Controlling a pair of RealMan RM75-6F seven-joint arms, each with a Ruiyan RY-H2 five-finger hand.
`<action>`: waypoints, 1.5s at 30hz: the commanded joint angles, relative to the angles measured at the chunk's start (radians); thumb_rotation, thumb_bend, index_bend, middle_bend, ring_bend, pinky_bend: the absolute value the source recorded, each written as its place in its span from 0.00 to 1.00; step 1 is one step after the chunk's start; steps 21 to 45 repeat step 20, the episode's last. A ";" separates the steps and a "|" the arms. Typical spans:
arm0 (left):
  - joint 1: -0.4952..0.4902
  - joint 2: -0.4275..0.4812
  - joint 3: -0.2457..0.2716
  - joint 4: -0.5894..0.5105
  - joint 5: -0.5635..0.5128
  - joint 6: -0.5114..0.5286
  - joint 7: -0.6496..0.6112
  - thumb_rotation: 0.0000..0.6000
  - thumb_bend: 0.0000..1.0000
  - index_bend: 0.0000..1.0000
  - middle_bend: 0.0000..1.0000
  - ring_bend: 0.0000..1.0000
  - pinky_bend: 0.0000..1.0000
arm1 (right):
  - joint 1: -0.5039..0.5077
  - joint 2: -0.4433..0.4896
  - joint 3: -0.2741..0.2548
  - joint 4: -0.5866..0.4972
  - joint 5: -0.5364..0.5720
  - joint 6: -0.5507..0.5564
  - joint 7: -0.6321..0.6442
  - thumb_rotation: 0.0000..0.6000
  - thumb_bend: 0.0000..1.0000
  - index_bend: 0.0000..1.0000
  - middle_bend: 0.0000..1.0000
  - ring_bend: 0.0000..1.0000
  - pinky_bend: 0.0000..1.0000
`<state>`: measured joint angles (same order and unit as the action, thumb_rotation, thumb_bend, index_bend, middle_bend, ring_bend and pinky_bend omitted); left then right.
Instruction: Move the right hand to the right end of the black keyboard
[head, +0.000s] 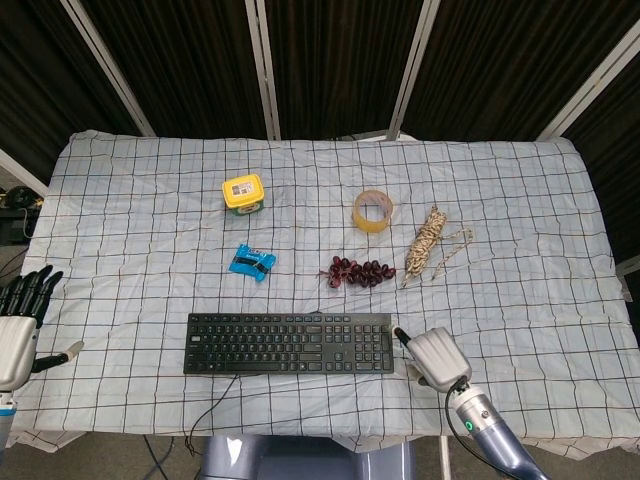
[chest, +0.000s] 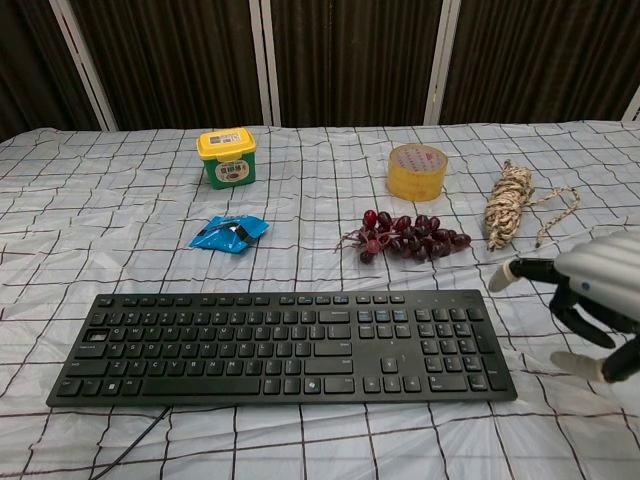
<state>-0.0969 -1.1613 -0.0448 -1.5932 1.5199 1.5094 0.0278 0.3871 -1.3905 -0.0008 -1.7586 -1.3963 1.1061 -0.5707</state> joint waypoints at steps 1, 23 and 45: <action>0.000 0.000 0.001 0.000 0.000 -0.002 0.000 1.00 0.03 0.00 0.00 0.00 0.00 | -0.009 0.036 0.011 -0.015 -0.019 0.035 0.015 1.00 0.32 0.18 0.51 0.47 0.50; 0.003 0.005 0.018 -0.006 0.024 0.002 0.040 1.00 0.03 0.00 0.00 0.00 0.00 | -0.243 0.227 -0.026 0.120 -0.237 0.471 0.378 1.00 0.01 0.00 0.00 0.00 0.00; 0.003 0.005 0.018 -0.006 0.024 0.002 0.040 1.00 0.03 0.00 0.00 0.00 0.00 | -0.243 0.227 -0.026 0.120 -0.237 0.471 0.378 1.00 0.01 0.00 0.00 0.00 0.00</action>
